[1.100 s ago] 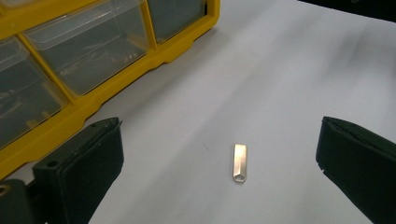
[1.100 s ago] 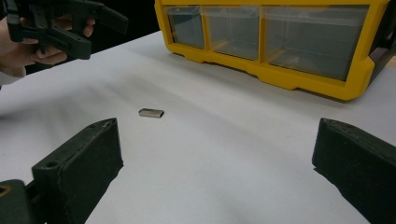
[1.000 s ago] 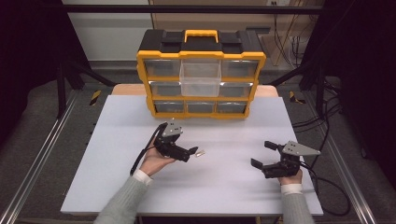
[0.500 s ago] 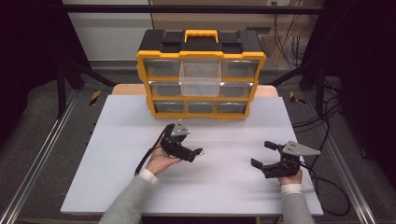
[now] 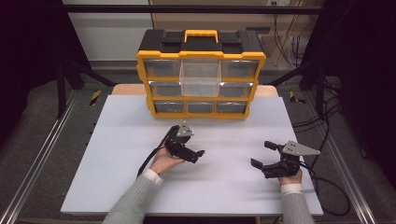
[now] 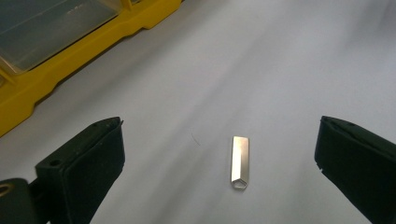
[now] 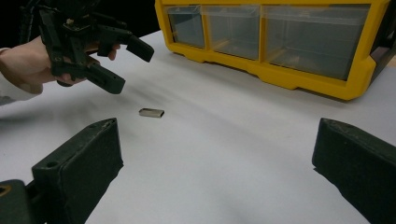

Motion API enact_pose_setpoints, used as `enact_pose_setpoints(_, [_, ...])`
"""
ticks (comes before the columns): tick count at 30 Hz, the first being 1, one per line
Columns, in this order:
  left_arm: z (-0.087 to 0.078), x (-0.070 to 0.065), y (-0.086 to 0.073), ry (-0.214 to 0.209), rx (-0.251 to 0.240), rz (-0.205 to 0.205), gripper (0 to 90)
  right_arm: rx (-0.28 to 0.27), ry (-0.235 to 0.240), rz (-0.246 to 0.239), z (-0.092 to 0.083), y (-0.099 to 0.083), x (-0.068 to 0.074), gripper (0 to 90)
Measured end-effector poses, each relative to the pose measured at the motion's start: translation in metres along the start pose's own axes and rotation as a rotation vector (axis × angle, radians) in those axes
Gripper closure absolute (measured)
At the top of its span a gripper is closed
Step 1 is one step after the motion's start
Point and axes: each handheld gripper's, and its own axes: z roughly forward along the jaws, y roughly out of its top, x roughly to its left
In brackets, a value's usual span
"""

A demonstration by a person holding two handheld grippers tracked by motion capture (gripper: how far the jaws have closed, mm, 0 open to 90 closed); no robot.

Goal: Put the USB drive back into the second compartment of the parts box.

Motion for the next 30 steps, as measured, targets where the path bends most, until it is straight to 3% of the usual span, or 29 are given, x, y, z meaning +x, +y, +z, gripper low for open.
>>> enact_pose_setpoints(13, [0.012,-0.003,-0.003,-0.013,0.056,0.002,7.5,0.0,0.0,0.0,0.0,0.0,0.0,1.9])
enact_pose_setpoints(30, [0.02,-0.007,-0.004,-0.031,0.114,-0.014,26.1,0.001,0.001,0.002,0.0,0.0,0.0,1.9])
